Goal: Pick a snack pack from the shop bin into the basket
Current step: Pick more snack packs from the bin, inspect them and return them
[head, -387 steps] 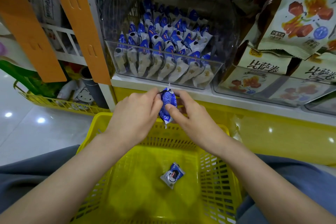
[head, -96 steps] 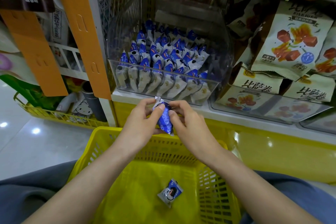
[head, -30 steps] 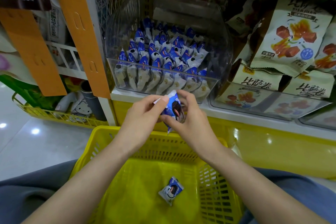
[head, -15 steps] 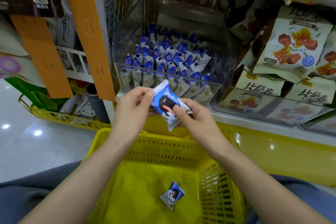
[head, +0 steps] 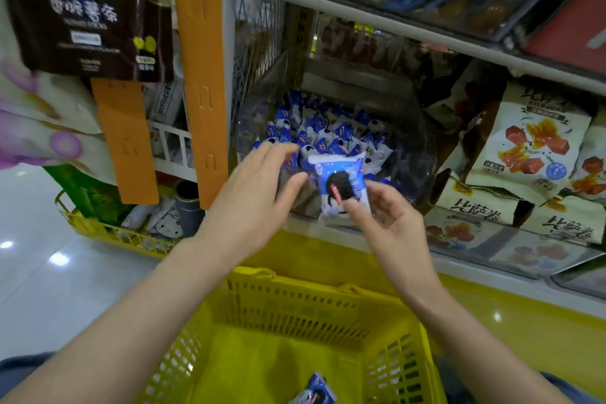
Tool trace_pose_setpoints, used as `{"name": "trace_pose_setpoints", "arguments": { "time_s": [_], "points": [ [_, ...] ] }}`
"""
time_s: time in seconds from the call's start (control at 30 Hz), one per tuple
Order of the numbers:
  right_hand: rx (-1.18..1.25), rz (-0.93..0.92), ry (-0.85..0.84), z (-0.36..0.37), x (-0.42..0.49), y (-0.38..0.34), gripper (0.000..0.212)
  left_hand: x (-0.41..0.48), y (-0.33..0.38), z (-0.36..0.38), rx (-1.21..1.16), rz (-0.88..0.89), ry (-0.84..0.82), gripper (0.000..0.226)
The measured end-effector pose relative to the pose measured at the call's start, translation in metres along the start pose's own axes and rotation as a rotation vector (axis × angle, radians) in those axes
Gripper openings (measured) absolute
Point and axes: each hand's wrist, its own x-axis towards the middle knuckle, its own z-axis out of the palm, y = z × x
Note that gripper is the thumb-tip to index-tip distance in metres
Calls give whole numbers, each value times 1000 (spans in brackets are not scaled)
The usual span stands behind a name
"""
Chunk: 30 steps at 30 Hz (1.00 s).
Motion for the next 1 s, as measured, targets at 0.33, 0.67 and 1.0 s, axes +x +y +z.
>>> {"name": "trace_pose_setpoints", "arguments": {
  "time_s": [0.33,0.67,1.0],
  "points": [
    [-162,58,239,38,150,-7,22,30,-30,2,447,165,-141,38],
    [-667,119,-26,72,202,17,25,31,-35,4,394,178,-92,46],
    [-965,266,-256,82,218,2,27,31,-36,5,361,182,-68,44]
  ]
}}
